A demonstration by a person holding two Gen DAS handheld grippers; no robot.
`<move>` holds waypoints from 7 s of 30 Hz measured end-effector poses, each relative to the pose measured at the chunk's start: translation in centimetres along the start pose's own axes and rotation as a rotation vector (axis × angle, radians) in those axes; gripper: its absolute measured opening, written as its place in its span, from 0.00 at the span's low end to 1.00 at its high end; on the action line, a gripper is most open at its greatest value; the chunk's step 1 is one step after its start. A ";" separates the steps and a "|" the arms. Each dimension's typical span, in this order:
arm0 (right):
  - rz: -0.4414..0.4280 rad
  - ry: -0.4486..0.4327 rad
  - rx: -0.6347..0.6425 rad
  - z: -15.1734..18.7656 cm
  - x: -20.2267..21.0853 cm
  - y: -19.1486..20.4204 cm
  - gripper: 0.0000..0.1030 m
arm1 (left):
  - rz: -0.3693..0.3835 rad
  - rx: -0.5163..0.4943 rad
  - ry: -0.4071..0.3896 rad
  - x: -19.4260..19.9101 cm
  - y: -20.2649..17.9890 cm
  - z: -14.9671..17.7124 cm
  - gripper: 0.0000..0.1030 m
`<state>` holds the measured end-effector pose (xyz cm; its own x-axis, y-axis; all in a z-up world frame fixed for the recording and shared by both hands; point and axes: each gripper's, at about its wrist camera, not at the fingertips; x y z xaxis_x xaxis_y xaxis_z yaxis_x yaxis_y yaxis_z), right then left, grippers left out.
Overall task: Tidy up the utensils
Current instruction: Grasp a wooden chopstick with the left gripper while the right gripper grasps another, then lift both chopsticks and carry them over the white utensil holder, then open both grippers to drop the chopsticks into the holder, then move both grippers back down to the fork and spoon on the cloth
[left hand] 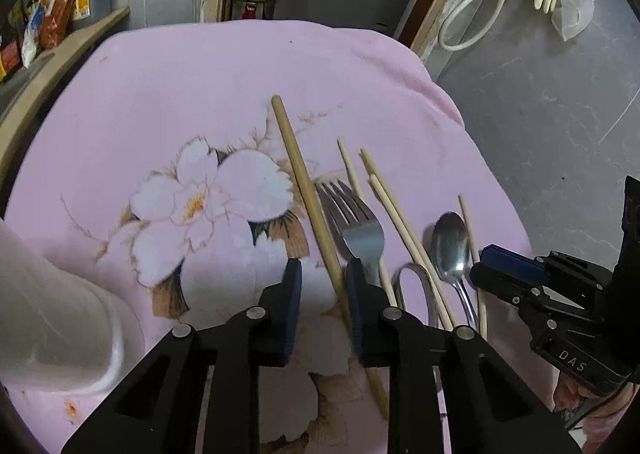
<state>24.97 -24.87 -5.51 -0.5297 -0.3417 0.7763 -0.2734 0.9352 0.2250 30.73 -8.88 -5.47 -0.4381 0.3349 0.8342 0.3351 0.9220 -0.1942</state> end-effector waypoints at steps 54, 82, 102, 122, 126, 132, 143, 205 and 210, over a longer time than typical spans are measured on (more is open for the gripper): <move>0.102 -0.541 0.091 4.6 8.3 7.8 0.03 | 0.040 -0.012 -0.431 11.5 -1.9 7.2 0.04; -0.200 -1.164 0.139 -5.8 9.7 21.3 0.03 | -0.086 0.287 -1.170 29.2 14.3 6.1 0.04; -0.240 -1.130 0.088 -7.2 2.8 20.6 0.03 | -0.215 0.423 -1.188 23.8 18.3 6.0 0.04; -0.156 -1.034 0.124 -6.0 -0.9 21.2 0.03 | -0.340 0.330 -1.076 18.4 15.7 6.6 0.04; -0.154 -1.011 0.129 -5.7 -0.9 21.3 0.03 | -0.344 0.303 -1.042 17.9 15.2 6.9 0.04; -0.167 -0.963 0.128 -5.4 -1.2 21.0 0.04 | -0.351 0.274 -1.023 17.7 14.4 7.4 0.04; -0.192 -0.923 0.129 -4.7 -0.5 20.7 0.10 | -0.327 0.260 -0.949 17.8 13.8 8.2 0.06; 0.125 -0.333 0.077 3.9 5.8 0.8 0.91 | -0.036 -0.152 -0.234 5.8 -3.0 4.9 0.69; 0.076 -0.192 0.093 3.4 3.5 0.5 0.78 | 0.012 -0.109 -0.156 3.8 -2.1 3.3 0.52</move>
<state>20.29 -25.93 -4.71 -0.6922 -0.2903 0.6607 -0.2949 0.9494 0.1082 25.61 -8.87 -3.61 -0.5549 0.3794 0.7403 0.4253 0.8942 -0.1395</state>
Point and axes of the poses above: each gripper's, at about its wrist camera, not at the fingertips, and x roughly against the way its jaws point, y to its left, z to its underside, and after that the axes turned 4 degrees about -z, right-handed
